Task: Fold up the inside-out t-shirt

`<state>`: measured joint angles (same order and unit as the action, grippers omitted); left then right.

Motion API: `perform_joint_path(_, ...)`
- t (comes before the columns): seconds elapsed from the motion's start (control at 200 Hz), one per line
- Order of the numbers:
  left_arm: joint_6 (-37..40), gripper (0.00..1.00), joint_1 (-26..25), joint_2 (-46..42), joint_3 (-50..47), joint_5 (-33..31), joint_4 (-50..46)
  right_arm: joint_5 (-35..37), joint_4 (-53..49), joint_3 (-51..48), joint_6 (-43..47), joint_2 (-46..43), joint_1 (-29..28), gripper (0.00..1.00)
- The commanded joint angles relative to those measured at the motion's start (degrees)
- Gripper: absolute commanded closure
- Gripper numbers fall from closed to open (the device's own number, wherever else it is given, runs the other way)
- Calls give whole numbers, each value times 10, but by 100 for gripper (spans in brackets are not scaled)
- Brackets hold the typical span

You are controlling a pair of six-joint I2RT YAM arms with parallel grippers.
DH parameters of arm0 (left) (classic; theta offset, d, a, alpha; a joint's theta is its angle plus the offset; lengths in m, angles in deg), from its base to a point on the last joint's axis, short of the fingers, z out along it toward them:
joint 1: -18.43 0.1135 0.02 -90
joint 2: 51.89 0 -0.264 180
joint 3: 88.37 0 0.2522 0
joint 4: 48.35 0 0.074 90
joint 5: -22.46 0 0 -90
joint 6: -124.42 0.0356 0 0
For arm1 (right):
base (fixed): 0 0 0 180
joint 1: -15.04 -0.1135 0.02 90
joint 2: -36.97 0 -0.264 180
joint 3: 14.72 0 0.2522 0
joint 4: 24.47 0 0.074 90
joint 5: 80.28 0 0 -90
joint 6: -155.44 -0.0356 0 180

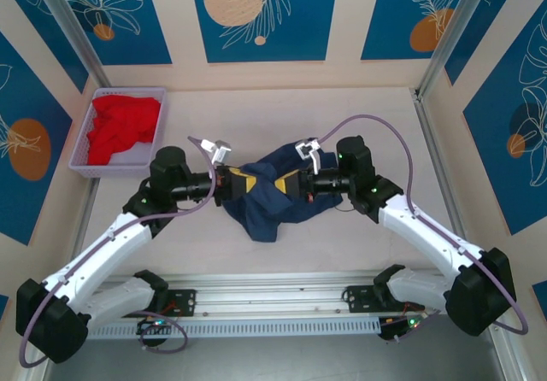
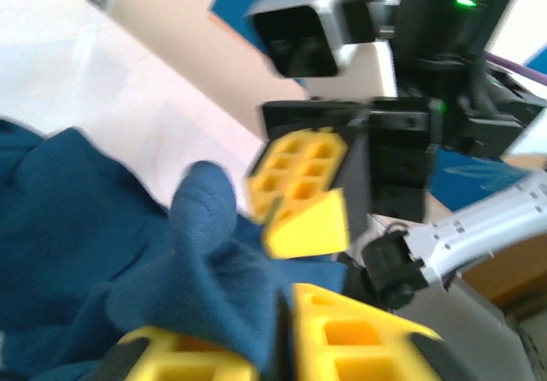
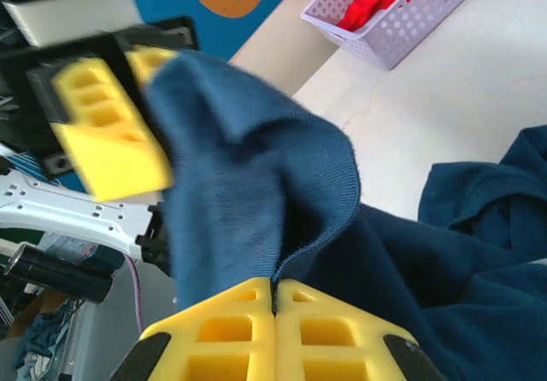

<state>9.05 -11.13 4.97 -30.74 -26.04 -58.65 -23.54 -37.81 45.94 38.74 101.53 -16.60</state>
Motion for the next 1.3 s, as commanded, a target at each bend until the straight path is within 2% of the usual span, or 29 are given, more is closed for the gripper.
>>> perform_joint_path(0.0, 20, 74, 8, -11, -15, -62, -23, -1, 43, -9, -18, -7, -16, 100)
perform_joint_path(0.07, 29, 64, 8, -13, -15, -87, -45, 9, 47, -7, -18, 0, -24, 100)
perform_joint_path(0.145, 48, 58, 8, -18, -9, -131, -88, 16, 56, -6, -23, 7, -29, 100)
perform_joint_path(0.335, 78, 36, 2, -43, 7, -289, -190, 21, 69, 0, -26, 28, -36, 100)
perform_joint_path(0.43, 83, 30, -5, -61, 14, -331, -218, 24, 65, 6, -22, 36, -39, 100)
perform_joint_path(0.56, 81, 28, -23, -84, 30, -362, -246, 35, 57, 14, -18, 43, -40, 100)
perform_joint_path(0.66, 92, 28, -50, -80, 51, -340, -259, 37, 54, 19, -18, 48, -42, 100)
perform_joint_path(0.815, 144, 22, -112, -9, 90, -368, -280, 31, 61, 20, -15, 52, -47, 100)
perform_joint_path(0.955, 158, 22, -119, 59, 126, -405, -270, 27, 64, 14, -5, 45, -51, 100)
perform_joint_path(1.18, 159, 27, -118, 131, 157, -419, -257, 25, 61, 2, 7, 25, -52, 100)
perform_joint_path(1.295, 149, 40, -116, 159, 172, -425, -245, 20, 50, -3, 27, 17, -56, 100)
